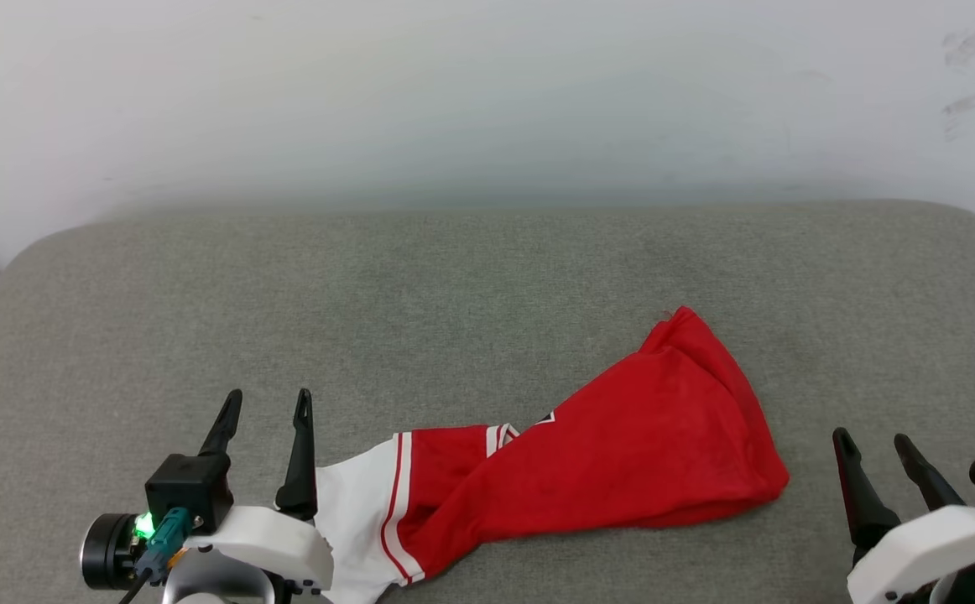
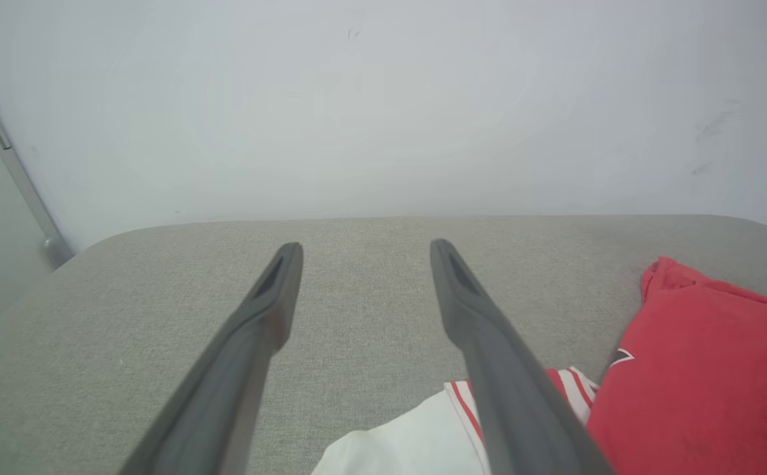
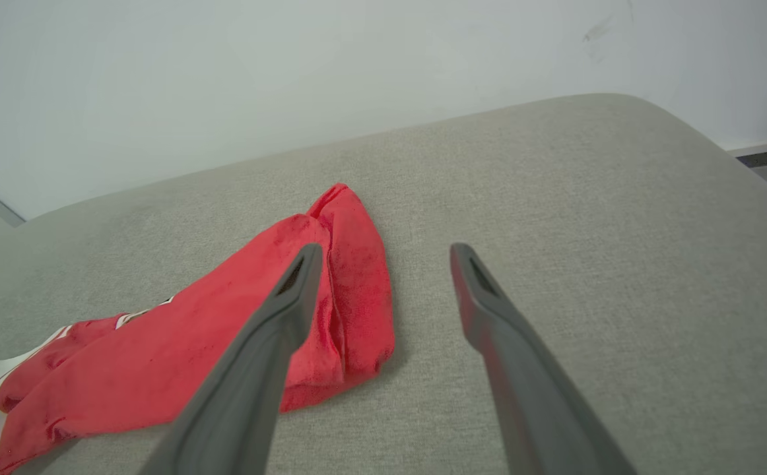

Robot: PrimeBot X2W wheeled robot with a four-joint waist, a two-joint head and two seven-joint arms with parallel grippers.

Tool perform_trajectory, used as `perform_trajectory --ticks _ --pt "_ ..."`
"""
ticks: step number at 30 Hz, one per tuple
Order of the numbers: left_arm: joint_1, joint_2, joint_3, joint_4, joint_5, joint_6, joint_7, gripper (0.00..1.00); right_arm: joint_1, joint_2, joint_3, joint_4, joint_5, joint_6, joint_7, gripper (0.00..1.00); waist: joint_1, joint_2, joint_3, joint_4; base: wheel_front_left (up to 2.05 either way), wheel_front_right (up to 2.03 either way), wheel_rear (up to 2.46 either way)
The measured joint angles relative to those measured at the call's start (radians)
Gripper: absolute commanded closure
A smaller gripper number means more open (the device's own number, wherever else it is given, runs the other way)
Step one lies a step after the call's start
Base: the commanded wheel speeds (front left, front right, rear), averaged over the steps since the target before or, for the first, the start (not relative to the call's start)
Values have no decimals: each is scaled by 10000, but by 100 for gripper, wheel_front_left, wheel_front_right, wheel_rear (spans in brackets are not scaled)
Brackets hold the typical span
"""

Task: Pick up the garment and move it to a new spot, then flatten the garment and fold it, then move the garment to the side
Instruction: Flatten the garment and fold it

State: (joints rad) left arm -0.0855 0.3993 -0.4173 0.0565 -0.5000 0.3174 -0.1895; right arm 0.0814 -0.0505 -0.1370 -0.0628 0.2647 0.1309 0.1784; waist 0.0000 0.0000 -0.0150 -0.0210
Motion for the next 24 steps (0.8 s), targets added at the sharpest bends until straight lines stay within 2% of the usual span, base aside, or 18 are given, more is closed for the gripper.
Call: perform_trajectory --ticks 2,3,5,7,10,11,12,15,24 --pt "-16 10 -27 -234 79 48 -29 0 -162 0 -153 215 105 -2 439 0 0 0 41 61 0 0 0" --pt "-38 15 -61 -464 169 104 -10 0 -536 -13 -251 535 140 -2 1152 0 0 0 100 136 0 0 0" --pt "-58 19 -77 -593 211 148 17 0 -749 -88 -238 721 253 0 1555 0 0 0 151 171 0 0 0" --pt "-236 19 -157 -928 316 205 54 0 -1486 -660 -33 1306 598 -2 2861 0 0 0 368 313 0 0 0" --pt "-376 -23 -253 -1149 395 236 63 0 -2332 -1221 341 1877 922 -2 4044 0 0 0 608 515 0 0 0" --pt "-376 -23 -253 -1149 395 236 63 0 -2332 -1221 341 1877 922 -2 4044 0 0 0 608 515 0 0 0" --pt "-463 -36 -309 -1244 430 244 59 0 -2863 -1453 604 2192 1166 0 4635 0 0 0 776 669 0 0 0" --pt "-546 -82 -378 -1273 474 190 46 0 -3561 -1745 1012 2778 1319 -2 5283 0 0 0 1031 903 0 0 0" --pt "-1002 -259 -571 -1028 481 19 -29 0 -5139 -2065 1801 4890 1603 0 5892 0 1 0 1713 1385 0 0 0"
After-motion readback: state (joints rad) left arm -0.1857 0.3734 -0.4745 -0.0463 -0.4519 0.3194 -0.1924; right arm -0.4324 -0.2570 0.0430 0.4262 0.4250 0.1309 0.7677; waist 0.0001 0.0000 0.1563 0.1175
